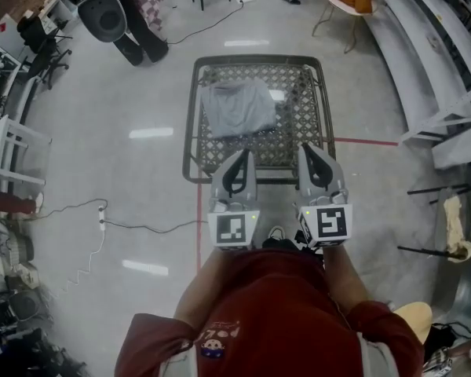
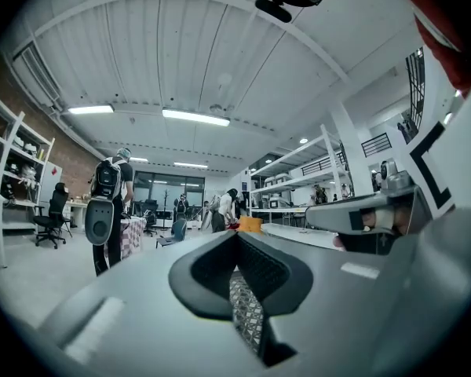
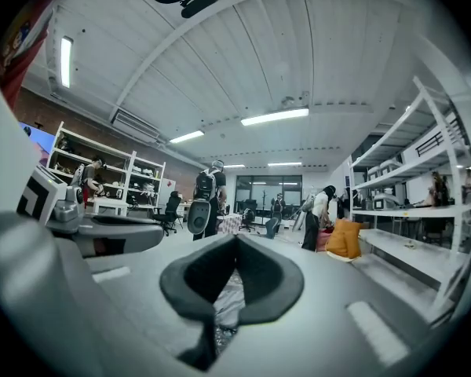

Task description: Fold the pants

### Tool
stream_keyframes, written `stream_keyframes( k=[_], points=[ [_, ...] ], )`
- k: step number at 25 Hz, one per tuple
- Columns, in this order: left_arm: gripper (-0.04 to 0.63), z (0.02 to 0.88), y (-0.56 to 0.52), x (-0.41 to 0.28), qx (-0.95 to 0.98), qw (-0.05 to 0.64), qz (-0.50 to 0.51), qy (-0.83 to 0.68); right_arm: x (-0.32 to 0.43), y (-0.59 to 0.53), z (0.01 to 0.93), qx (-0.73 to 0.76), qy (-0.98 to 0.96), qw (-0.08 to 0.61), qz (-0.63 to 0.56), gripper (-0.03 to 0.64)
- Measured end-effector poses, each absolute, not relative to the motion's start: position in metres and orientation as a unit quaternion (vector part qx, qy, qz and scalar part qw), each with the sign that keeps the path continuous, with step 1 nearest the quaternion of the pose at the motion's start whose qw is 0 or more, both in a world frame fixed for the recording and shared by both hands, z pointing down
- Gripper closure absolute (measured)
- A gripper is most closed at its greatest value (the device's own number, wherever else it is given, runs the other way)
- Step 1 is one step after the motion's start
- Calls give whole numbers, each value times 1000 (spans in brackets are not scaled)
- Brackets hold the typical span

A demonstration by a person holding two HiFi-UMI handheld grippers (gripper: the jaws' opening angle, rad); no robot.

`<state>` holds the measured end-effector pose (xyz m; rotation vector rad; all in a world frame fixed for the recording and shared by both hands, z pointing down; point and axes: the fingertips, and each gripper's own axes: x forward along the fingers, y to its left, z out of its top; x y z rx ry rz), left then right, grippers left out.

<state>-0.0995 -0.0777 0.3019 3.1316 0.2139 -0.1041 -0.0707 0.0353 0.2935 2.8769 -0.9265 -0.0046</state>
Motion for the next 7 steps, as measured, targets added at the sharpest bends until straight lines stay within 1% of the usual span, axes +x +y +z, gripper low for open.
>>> stream_keyframes(
  k=[7],
  points=[
    [591,298,-74,-101,996,24,-39,80,-71,35,292,951,-303,64,-3,615]
  ],
)
